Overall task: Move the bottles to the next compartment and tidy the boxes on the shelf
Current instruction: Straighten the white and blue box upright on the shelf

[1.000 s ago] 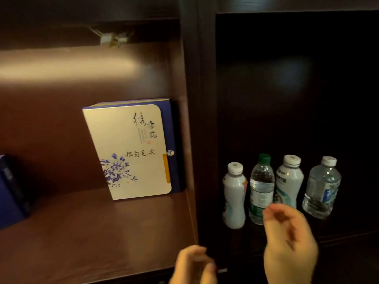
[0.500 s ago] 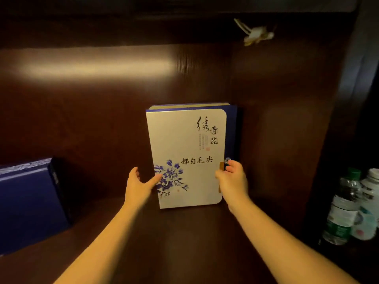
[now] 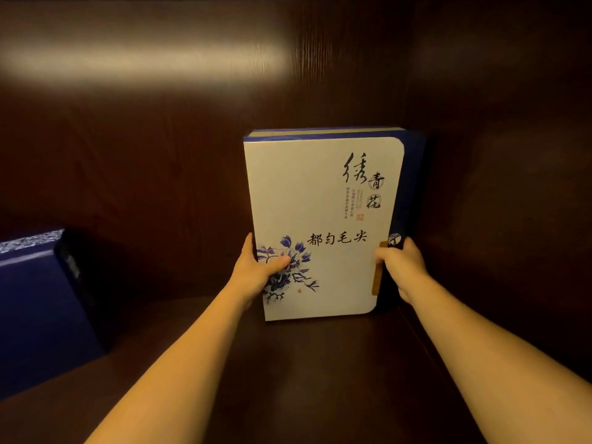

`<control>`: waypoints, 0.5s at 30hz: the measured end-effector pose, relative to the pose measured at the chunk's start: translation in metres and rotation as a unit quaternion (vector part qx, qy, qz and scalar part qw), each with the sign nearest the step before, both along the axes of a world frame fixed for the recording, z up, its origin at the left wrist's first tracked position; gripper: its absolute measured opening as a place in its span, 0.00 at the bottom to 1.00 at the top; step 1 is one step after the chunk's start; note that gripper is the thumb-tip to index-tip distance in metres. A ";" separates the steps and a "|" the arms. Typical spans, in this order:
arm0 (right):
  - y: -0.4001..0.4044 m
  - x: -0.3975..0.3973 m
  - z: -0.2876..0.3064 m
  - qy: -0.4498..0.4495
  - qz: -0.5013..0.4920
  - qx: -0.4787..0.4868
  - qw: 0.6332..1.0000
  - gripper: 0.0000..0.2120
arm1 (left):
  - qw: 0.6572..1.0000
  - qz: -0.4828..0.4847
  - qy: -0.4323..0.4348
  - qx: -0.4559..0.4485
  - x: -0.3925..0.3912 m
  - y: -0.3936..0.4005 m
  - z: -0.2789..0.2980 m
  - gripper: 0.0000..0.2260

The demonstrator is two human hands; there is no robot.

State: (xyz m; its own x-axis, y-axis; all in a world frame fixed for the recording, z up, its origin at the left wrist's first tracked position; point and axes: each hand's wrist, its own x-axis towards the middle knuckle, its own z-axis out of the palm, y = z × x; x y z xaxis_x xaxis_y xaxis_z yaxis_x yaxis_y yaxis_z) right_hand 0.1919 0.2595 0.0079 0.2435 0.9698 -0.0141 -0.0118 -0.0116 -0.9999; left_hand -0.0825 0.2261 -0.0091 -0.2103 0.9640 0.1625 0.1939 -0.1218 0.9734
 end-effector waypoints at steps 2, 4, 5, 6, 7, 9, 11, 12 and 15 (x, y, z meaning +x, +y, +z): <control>0.002 -0.001 -0.003 0.014 0.004 -0.003 1.000 0.25 | 1.000 -0.010 0.000 0.009 0.002 0.001 -0.001 0.31; 0.004 0.001 -0.007 0.025 0.008 -0.012 1.000 0.23 | 0.999 -0.028 -0.009 0.016 0.005 0.002 -0.003 0.24; 0.004 0.001 -0.010 0.028 0.010 -0.018 0.999 0.22 | 0.999 -0.032 -0.013 0.022 0.007 0.003 -0.006 0.23; 0.005 0.001 -0.014 0.030 0.010 -0.023 0.999 0.21 | 0.999 -0.031 -0.018 0.026 0.008 0.003 -0.008 0.23; 0.005 0.001 -0.017 0.030 0.010 -0.027 0.999 0.21 | 0.999 -0.027 -0.024 0.030 0.010 0.003 -0.010 0.23; 0.004 0.000 -0.021 0.029 0.007 -0.031 0.999 0.20 | 0.999 -0.017 -0.030 0.035 0.011 0.003 -0.012 0.23; 0.003 -0.002 -0.022 0.032 0.003 -0.029 0.999 0.19 | 0.999 -0.008 -0.034 0.038 0.011 0.003 -0.013 0.22; 0.003 -0.002 -0.023 0.032 0.003 -0.025 0.999 0.20 | 0.999 -0.004 -0.035 0.038 0.012 0.003 -0.013 0.22; -0.002 -0.001 -0.025 0.028 0.001 -0.017 0.999 0.21 | 0.999 -0.002 -0.037 0.040 0.012 0.002 -0.014 0.22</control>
State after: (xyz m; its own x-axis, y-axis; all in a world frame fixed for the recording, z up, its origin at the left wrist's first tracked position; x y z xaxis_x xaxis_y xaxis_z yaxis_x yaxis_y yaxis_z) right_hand 0.1909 0.2578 -0.0166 0.2399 0.9689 -0.0608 -0.0680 -0.0457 -0.9966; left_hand -0.0705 0.2280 -0.0234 -0.2203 0.9497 0.2228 0.1205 -0.2002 0.9723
